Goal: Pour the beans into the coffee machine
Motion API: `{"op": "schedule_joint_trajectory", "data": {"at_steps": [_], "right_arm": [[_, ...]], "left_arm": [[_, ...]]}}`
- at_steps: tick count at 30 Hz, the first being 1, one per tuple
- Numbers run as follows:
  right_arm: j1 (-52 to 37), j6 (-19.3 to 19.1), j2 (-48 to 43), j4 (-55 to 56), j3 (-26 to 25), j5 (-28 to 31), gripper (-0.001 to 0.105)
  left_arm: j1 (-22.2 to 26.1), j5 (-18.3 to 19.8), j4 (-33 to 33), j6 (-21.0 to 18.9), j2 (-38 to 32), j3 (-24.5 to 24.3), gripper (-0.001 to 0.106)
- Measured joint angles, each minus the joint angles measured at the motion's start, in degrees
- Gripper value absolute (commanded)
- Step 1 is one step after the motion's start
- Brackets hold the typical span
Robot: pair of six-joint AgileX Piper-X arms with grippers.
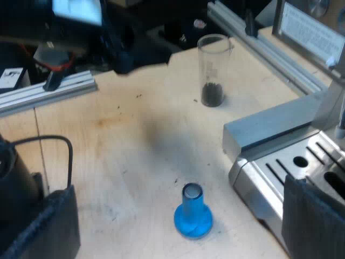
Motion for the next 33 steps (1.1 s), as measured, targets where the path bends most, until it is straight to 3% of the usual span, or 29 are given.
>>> {"op": "schedule_joint_trajectory", "data": {"at_steps": [1,4,6,11,16,22,26,33], "right_arm": [[0.0,0.0,0.0,-0.2,0.0,0.5,0.078],[0.0,0.0,0.0,-0.7,0.0,0.9,0.078],[0.0,0.0,0.0,-1.4,0.0,1.2,0.078],[0.0,0.0,0.0,-2.0,0.0,1.2,0.078],[0.0,0.0,0.0,-2.3,0.0,1.2,0.078],[0.0,-0.2,0.0,-2.3,0.0,2.4,0.078],[0.0,-0.4,0.0,-2.3,0.0,3.6,0.078],[0.0,-0.4,0.0,-2.7,0.0,3.7,0.078]], "left_arm": [[0.0,0.0,-4.0,0.1,1.5,2.0,0.075],[0.0,0.1,-7.3,0.0,2.3,3.2,0.075],[0.0,0.1,-13.9,0.0,3.6,5.3,0.075],[0.0,0.2,-19.4,0.0,5.0,7.8,0.075],[0.0,0.2,-32.6,1.9,19.0,8.7,0.075],[0.0,0.2,-37.8,3.2,24.4,8.7,0.075],[0.0,0.3,-49.8,3.9,34.3,8.7,0.075],[0.0,0.3,-54.0,3.9,41.6,8.7,0.075]]}}
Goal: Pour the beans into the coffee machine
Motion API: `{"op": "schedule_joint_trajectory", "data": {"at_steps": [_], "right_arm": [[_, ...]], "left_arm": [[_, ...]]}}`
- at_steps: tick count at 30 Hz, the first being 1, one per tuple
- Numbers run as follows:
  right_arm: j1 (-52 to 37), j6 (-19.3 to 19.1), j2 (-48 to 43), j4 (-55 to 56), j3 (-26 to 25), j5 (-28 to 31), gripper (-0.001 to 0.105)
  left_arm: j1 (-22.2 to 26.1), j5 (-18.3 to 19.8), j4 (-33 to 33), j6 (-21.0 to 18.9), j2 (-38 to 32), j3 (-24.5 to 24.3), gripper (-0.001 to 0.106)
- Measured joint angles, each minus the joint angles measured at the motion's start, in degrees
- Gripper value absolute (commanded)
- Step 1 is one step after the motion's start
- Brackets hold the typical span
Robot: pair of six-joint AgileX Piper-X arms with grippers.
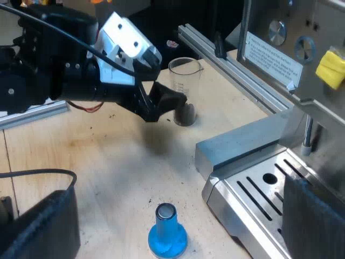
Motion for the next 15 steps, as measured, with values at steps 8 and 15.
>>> {"op": "schedule_joint_trajectory", "data": {"at_steps": [8,15], "right_arm": [[0.0,0.0,0.0,-0.4,0.0,0.0,0.078],[0.0,0.0,0.0,-0.4,0.0,0.0,0.078]], "left_arm": [[0.0,0.0,-3.5,0.0,4.1,0.0,0.075],[0.0,0.0,-8.8,0.1,6.6,0.0,0.075]]}}
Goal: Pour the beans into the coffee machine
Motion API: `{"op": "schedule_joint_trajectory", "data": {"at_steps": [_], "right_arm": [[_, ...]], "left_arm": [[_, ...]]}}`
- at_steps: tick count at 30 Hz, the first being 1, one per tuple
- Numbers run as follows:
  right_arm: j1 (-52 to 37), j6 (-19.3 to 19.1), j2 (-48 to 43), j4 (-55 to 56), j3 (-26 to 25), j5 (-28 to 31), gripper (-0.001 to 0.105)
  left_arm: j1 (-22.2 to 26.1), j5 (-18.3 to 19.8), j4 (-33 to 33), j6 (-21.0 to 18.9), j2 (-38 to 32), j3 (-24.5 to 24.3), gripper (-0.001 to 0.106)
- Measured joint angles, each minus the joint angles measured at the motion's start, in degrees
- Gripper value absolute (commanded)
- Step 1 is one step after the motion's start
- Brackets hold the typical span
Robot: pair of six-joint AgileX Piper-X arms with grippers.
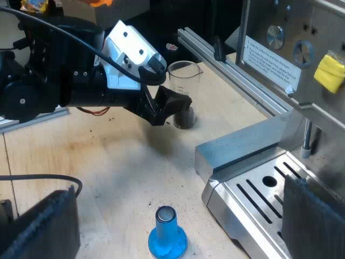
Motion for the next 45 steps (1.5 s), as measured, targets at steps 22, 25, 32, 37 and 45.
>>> {"op": "schedule_joint_trajectory", "data": {"at_steps": [22,25,32,37,45], "right_arm": [[0.0,0.0,0.0,0.0,0.0,0.0,0.078],[0.0,0.0,0.0,0.0,0.0,0.0,0.078],[0.0,0.0,0.0,0.0,0.0,0.0,0.078],[0.0,0.0,0.0,0.0,0.0,0.0,0.078],[0.0,0.0,0.0,-0.4,0.0,0.0,0.078]], "left_arm": [[0.0,-0.3,-4.3,1.1,8.7,-7.1,0.073],[0.0,-0.3,-4.3,1.1,8.7,-7.1,0.057],[0.0,-0.3,-4.3,1.1,8.7,-7.1,0.007],[0.0,2.4,0.7,1.1,5.6,-7.1,0.000],[0.0,4.0,14.6,1.1,-2.9,-7.3,0.000]]}}
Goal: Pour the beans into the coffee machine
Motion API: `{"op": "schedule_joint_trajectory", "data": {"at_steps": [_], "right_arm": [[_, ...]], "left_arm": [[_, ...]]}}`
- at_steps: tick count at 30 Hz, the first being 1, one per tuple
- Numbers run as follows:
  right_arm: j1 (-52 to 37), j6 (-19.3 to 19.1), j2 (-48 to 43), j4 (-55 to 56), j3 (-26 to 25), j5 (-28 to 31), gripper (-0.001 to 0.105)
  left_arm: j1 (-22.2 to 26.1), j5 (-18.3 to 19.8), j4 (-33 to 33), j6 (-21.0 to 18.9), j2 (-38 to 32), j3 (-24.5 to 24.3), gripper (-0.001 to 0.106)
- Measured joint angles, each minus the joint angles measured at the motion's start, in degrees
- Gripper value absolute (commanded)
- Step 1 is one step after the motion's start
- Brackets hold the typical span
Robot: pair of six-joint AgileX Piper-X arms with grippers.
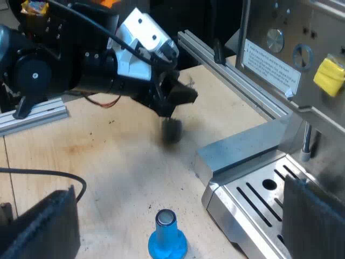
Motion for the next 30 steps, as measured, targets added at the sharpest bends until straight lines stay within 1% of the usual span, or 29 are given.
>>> {"op": "schedule_joint_trajectory", "data": {"at_steps": [2,3,5,6,8,10,11,13,15,16,19,20,21,23,24,26,27,30], "right_arm": [[0.0,0.1,0.0,-0.1,0.0,0.0,0.078],[0.0,0.1,0.0,-0.1,0.0,0.0,0.078],[0.0,0.3,0.0,-0.1,0.0,0.0,0.078],[0.0,0.3,0.0,-0.2,0.0,0.0,0.078],[0.0,0.3,0.0,-0.7,0.0,2.1,0.078],[0.0,0.3,0.0,-0.6,-0.3,2.9,0.078],[0.0,0.3,0.0,-0.6,-0.7,4.4,0.078],[0.0,0.3,0.0,-0.6,-1.4,5.8,0.078],[0.0,0.3,0.0,-0.6,-1.9,6.6,0.078],[0.0,0.3,0.0,-0.6,-2.1,7.1,0.078],[0.0,0.3,0.0,-0.6,-2.9,7.9,0.078],[0.0,0.3,-0.1,-1.0,-10.1,13.5,0.078],[0.0,0.3,-0.1,-1.0,-10.7,13.9,0.078],[0.0,0.3,-0.1,-1.0,-12.8,16.9,0.078],[0.0,0.3,-0.1,-1.0,-13.5,17.8,0.078],[0.0,0.3,-0.1,-1.0,-15.2,21.0,0.078],[0.0,0.3,-0.1,-1.0,-15.6,21.3,0.078],[0.0,0.3,-0.1,-1.1,-17.1,24.7,0.078]], "left_arm": [[0.0,0.0,7.4,0.0,-4.7,-2.5,0.000],[0.0,0.0,9.2,0.0,-6.3,-3.4,0.000],[0.0,0.0,15.2,0.0,-11.7,-7.6,0.000],[0.0,0.1,16.9,0.0,-12.7,-8.3,0.000],[0.0,0.1,23.5,0.0,-15.1,-11.7,0.000],[-0.2,0.1,26.4,0.0,-15.8,-12.8,0.000],[-0.3,0.1,27.9,0.0,-16.2,-13.4,0.000],[-0.3,0.1,28.5,0.0,-16.4,-13.6,0.000],[-0.8,0.1,32.7,0.0,-17.2,-15.1,0.000],[-2.4,0.0,44.1,0.1,-18.8,-20.8,0.000],[-4.3,0.0,48.2,0.1,-20.7,-25.8,0.000],[-5.9,-0.7,50.7,0.3,-21.7,-29.7,0.000],[-6.3,-0.9,51.2,0.3,-21.8,-30.7,0.000],[-8.2,-1.0,53.6,0.5,-21.8,-34.7,0.000],[-8.8,-1.0,53.8,0.6,-21.8,-35.7,0.000],[-11.1,-1.1,54.7,1.3,-21.8,-39.4,0.000],[-11.7,-1.3,54.8,1.3,-21.8,-40.3,0.000],[-14.4,-3.1,54.9,1.3,-21.8,-43.8,0.000]]}}
